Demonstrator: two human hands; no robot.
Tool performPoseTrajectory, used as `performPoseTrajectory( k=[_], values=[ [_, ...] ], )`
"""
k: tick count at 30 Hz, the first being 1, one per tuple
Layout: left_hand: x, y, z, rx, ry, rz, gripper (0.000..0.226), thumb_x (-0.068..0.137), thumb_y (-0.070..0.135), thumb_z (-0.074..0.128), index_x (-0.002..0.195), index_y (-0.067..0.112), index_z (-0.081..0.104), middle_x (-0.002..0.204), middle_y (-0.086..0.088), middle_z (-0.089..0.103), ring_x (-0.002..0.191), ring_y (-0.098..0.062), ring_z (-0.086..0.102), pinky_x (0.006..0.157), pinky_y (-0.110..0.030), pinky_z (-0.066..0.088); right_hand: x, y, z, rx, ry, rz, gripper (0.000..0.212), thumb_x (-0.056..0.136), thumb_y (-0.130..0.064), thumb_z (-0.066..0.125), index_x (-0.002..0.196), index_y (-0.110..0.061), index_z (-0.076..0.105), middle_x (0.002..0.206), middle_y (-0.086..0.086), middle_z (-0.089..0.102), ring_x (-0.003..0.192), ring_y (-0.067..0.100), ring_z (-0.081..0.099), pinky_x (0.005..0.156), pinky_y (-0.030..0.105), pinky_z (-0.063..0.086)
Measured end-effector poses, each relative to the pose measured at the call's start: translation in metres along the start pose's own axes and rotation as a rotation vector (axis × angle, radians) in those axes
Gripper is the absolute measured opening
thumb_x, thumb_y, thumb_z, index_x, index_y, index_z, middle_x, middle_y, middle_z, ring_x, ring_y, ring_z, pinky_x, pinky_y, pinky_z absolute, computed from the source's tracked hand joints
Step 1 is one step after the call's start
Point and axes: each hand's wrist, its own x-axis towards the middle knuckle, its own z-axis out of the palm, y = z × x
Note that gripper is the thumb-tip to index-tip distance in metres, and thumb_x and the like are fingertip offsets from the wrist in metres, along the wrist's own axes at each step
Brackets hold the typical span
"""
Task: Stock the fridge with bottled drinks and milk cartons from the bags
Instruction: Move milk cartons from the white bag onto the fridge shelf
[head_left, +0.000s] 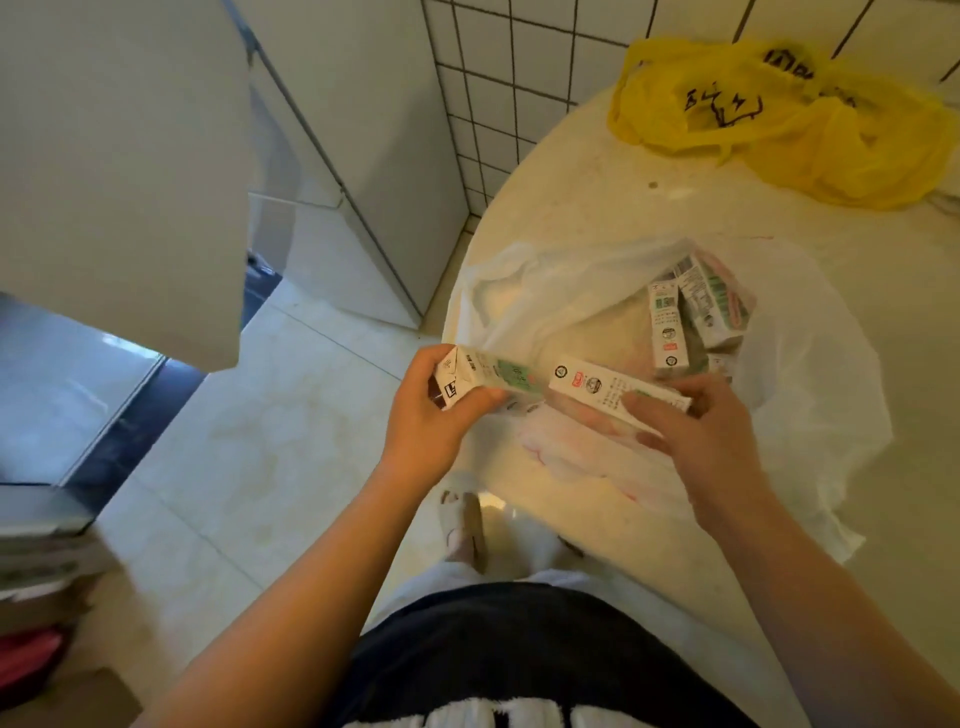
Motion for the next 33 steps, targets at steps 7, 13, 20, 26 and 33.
performPoseTrajectory(
  k=[7, 13, 20, 26, 33],
  values=[
    [-0.035, -0.029, -0.054, -0.626, -0.049, -0.420, 0.048, 0.076, 0.032, 0.071, 0.116, 0.010, 0.058, 0.095, -0.015, 0.069, 0.100, -0.030, 0.069, 0.091, -0.044, 0.056, -0.037, 0.010, 0.044, 0.469, -0.446, 0.369, 0.042, 0.085, -0.025, 0.058, 0.125, -0.013, 0.062, 0.123, 0.011, 0.067, 0.107, 0.026, 0.064, 0.075, 0.034, 0.056],
    [-0.064, -0.064, -0.120, -0.760, -0.056, -0.553, 0.050, 0.079, 0.042, 0.063, 0.119, 0.014, 0.060, 0.093, -0.011, 0.068, 0.093, -0.027, 0.069, 0.084, -0.046, 0.056, -0.074, 0.037, 0.107, 0.493, -0.866, 0.442, 0.079, 0.077, -0.030, 0.081, 0.144, -0.013, 0.043, 0.145, 0.021, 0.046, 0.132, 0.038, 0.047, 0.108, 0.059, 0.035],
    [-0.095, -0.112, -0.261, -0.925, -0.076, -0.646, 0.060, 0.082, 0.054, 0.055, 0.131, 0.018, 0.055, 0.114, -0.014, 0.071, 0.088, -0.025, 0.068, 0.081, -0.041, 0.050, -0.143, 0.065, 0.235, 0.344, -1.005, 0.487, 0.082, 0.060, -0.013, 0.083, 0.135, -0.025, 0.051, 0.121, 0.023, 0.063, 0.109, 0.044, 0.062, 0.083, 0.049, 0.054],
    [-0.137, -0.158, -0.395, -1.024, 0.041, -0.646, 0.061, 0.087, 0.054, 0.051, 0.136, 0.017, 0.050, 0.124, -0.017, 0.067, 0.106, -0.029, 0.069, 0.089, -0.045, 0.051, -0.199, 0.083, 0.375, 0.194, -1.077, 0.508, 0.090, 0.046, -0.012, 0.088, 0.130, -0.014, 0.055, 0.112, 0.029, 0.062, 0.096, 0.042, 0.064, 0.078, 0.052, 0.056],
    [-0.156, -0.195, -0.499, -0.831, 0.433, -0.771, 0.038, 0.088, 0.042, 0.063, 0.118, 0.019, 0.064, 0.103, -0.012, 0.072, 0.095, -0.031, 0.067, 0.084, -0.045, 0.055, -0.237, 0.079, 0.509, -0.080, -1.201, 0.436, 0.069, 0.064, -0.009, 0.070, 0.130, -0.008, 0.049, 0.115, 0.029, 0.064, 0.090, 0.038, 0.066, 0.076, 0.046, 0.056]
  ],
)
